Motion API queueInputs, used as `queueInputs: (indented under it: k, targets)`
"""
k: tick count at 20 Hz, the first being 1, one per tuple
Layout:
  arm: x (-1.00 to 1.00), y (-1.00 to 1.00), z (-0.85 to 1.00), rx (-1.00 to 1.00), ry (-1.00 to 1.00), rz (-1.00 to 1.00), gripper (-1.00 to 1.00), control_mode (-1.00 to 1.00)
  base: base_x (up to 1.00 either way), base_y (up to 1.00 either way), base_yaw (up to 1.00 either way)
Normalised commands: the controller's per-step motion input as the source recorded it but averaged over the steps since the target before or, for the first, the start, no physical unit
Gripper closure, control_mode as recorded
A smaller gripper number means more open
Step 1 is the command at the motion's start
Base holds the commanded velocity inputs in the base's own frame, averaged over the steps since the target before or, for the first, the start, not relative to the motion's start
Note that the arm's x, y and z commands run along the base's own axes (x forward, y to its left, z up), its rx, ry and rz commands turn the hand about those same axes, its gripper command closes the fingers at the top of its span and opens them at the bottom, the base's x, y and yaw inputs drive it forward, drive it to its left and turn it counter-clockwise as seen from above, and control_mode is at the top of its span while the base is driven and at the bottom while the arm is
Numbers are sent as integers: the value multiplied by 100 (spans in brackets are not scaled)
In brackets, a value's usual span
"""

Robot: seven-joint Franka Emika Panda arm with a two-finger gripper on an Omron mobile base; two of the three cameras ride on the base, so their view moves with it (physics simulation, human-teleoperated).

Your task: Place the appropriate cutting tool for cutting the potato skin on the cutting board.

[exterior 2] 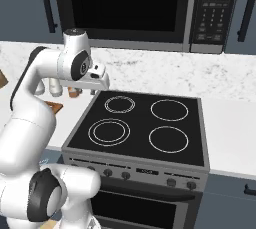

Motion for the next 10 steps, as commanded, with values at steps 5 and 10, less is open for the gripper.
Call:
queueInputs:
  k: [5, 10]
  targets:
    - [-34, 3, -6, 2, 0, 0, -100, -100, 0, 0, 0]
    - [-100, 65, -50, 0, 0, -1, -100, -100, 0, 0, 0]
